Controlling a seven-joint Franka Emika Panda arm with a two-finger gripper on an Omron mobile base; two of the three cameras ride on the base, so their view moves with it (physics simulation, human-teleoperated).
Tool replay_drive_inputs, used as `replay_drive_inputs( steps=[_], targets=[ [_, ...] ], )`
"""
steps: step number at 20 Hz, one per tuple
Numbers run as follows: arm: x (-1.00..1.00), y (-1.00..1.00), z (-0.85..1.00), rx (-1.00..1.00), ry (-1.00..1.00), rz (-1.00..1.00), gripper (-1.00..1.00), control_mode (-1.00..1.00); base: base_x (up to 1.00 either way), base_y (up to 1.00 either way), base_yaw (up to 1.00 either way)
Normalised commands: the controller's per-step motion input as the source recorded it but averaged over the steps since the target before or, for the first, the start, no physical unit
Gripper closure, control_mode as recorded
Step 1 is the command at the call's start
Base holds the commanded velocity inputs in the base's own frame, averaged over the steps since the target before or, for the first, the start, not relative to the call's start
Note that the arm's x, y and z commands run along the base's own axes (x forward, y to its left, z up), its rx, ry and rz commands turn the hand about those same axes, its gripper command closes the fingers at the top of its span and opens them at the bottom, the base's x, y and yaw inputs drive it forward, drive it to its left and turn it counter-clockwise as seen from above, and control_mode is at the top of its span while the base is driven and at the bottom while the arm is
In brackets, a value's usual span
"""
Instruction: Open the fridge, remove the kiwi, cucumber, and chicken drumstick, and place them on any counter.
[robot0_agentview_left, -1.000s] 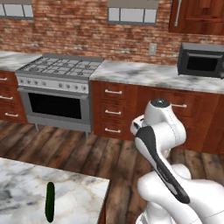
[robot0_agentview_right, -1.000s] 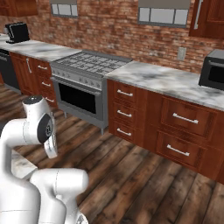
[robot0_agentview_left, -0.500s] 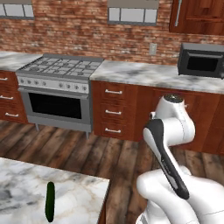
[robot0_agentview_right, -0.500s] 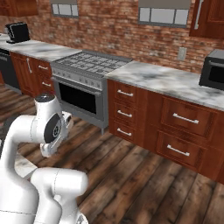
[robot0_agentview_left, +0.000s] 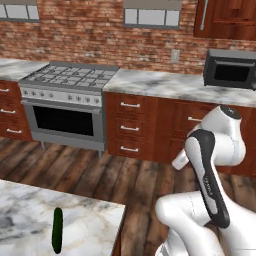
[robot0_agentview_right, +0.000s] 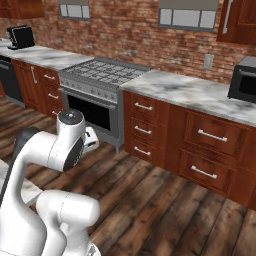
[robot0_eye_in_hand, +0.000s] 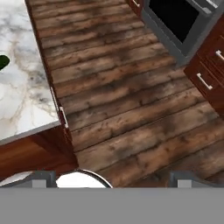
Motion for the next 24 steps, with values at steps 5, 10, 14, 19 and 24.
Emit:
replay_drive_inputs(
  steps=[5,10,14,19,24],
  targets=[
    [0.00,0.00,0.00,0.16,0.06,-0.84,-1.00,-1.00,0.00,0.00,0.00],
    [0.00,-0.04,0.20,0.01,0.18,-0.65,-1.00,-1.00,0.00,0.00,0.00],
    [0.00,-0.27,0.69,0.00,0.13,-0.29,-1.00,-1.00,0.00,0.00,0.00],
    [-0.30,-0.10,0.51,0.00,0.00,-0.08,-1.00,-1.00,0.00,0.00,0.00],
    [-0.65,0.00,0.08,0.00,-0.10,-0.02,-1.00,-1.00,0.00,0.00,0.00]
  ],
)
